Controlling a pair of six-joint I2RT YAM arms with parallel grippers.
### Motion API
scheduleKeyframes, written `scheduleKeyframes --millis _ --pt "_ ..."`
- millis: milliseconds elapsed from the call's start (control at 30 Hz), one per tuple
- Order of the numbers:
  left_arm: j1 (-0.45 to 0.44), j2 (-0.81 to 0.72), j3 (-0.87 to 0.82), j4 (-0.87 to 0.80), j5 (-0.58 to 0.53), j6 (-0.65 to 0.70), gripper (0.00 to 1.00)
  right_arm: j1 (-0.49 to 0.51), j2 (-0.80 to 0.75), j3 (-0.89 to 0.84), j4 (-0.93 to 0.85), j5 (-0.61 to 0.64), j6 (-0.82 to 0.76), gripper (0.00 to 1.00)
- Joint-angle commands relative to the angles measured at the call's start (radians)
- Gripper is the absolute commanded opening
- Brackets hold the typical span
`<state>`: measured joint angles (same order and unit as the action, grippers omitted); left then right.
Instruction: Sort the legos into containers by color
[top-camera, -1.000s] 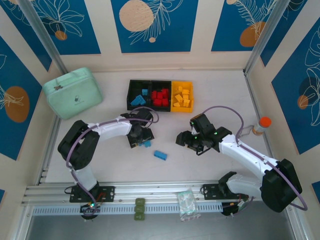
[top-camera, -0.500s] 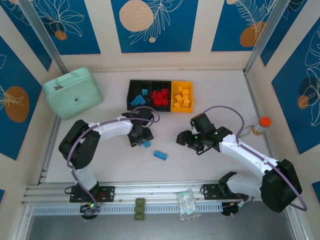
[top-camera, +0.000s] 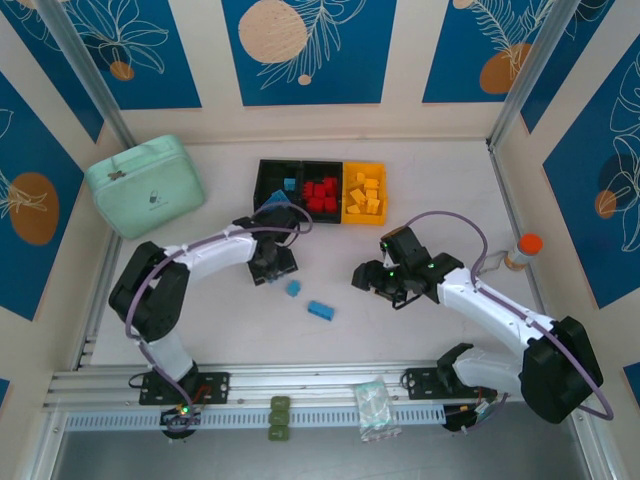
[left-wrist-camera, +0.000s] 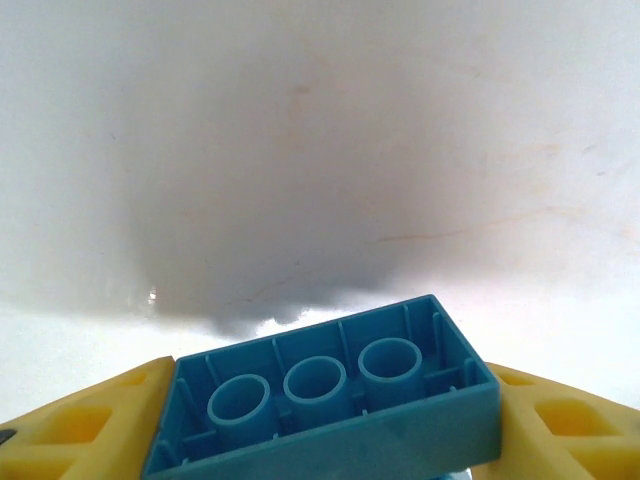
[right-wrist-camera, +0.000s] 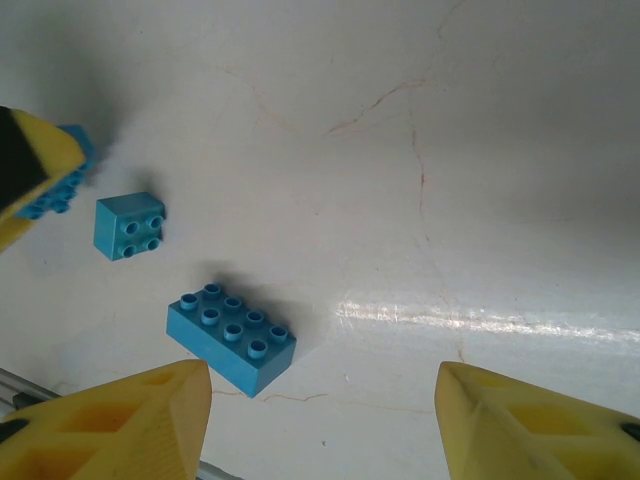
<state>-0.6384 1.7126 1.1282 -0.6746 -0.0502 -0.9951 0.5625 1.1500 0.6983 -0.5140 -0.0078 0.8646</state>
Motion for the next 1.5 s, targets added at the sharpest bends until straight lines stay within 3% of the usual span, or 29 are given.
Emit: scheduleKeyframes --millis 0,333,667,933,1167,1467 --pt "0.03 -0.049 0.057 -0.05 -0.031 0.046 0.6 0.0 0.012 0.014 0.009 -0.024 -0.01 0.61" --pt "0.162 0.019 0.287 -0.065 -0.063 0.156 0.6 0.022 0.032 0.049 0.006 -0.017 -0.023 0.61" --pt "0.25 0.37 0.775 -0.169 -0.07 0.253 0.6 0.036 0.071 0.072 -0.002 -0.004 -0.009 0.61" --pt "0.276 0.586 1.05 -0.206 -0.063 0.262 0.61 0.024 0.07 0.08 -0.045 0.008 -0.015 0.61" --pt "0.283 0.695 1.159 -0.225 -0.052 0.249 0.63 0.01 0.071 0.08 -0.046 0.009 -0.011 0.61" --pt "0.283 0.672 1.167 -0.21 -0.025 0.244 0.78 0.01 0.071 0.08 -0.05 0.008 -0.009 0.61"
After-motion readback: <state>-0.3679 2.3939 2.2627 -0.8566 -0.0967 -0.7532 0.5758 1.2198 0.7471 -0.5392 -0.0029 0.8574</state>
